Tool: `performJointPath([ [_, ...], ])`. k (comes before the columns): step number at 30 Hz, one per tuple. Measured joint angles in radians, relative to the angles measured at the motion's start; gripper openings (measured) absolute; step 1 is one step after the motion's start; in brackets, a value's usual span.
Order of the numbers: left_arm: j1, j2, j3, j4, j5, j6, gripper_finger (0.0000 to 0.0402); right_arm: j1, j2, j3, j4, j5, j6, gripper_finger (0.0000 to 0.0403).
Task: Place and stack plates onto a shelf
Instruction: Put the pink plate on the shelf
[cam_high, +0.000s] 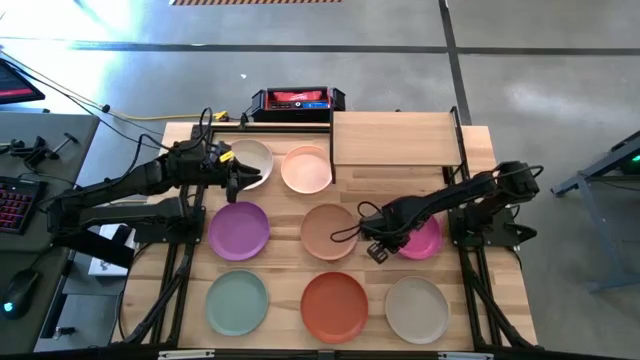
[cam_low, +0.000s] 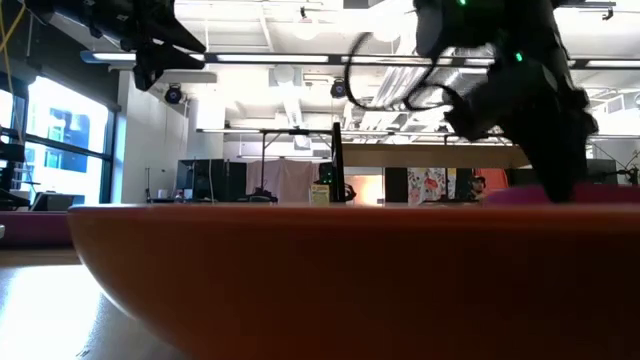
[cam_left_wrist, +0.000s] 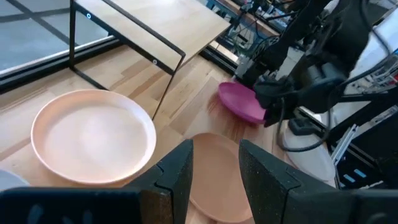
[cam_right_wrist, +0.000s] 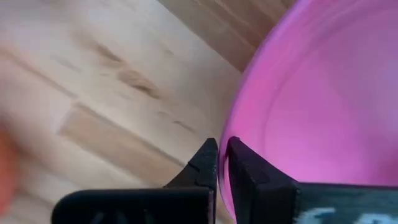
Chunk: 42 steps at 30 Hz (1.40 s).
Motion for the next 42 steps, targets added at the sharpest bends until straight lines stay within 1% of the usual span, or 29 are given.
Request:
performJointPath([
  [5, 0.000, 0.000, 0.000, 0.000, 0.000, 0.000, 0.0117, 0.003, 0.000, 0.121, -0.091, 0.012, -0.002, 0.0000],
  [8, 0.000, 0.000, 0.000, 0.000, 0.000, 0.000, 0.0117, 0.015, 0.000, 0.196, -0.150, 0.045, -0.002, 0.0001],
  [11, 0.000, 0.000, 0.000, 0.000, 0.000, 0.000, 0.0117, 0.027, 0.000, 0.274, -0.207, 0.053, -0.002, 0.0001],
  [19, 0.000, 0.000, 0.000, 0.001, -0.003, 0.000, 0.0117, 0.059, 0.000, 0.478, -0.417, 0.118, -0.014, 0.0000],
  [22, 0.000, 0.000, 0.000, 0.001, -0.018, 0.000, 0.0117, 0.060, -0.001, 0.556, -0.504, 0.163, -0.036, 0.0000],
  [26, 0.000, 0.000, 0.000, 0.001, -0.046, 0.000, 0.0117, 0.058, -0.002, 0.655, -0.611, 0.268, -0.070, 0.0000],
  [31, 0.000, 0.000, 0.000, 0.003, -0.080, 0.000, 0.0117, 0.028, -0.014, 0.725, -0.604, 0.433, -0.221, 0.0000],
  [34, 0.000, 0.000, 0.000, 0.004, -0.085, -0.003, 0.0117, -0.008, -0.016, 0.733, -0.606, 0.506, -0.309, 0.0000],
  [42, 0.000, 0.000, 0.000, 0.003, -0.085, -0.027, 0.0117, -0.143, -0.020, 0.690, -0.605, 0.610, -0.574, 0.0000],
])
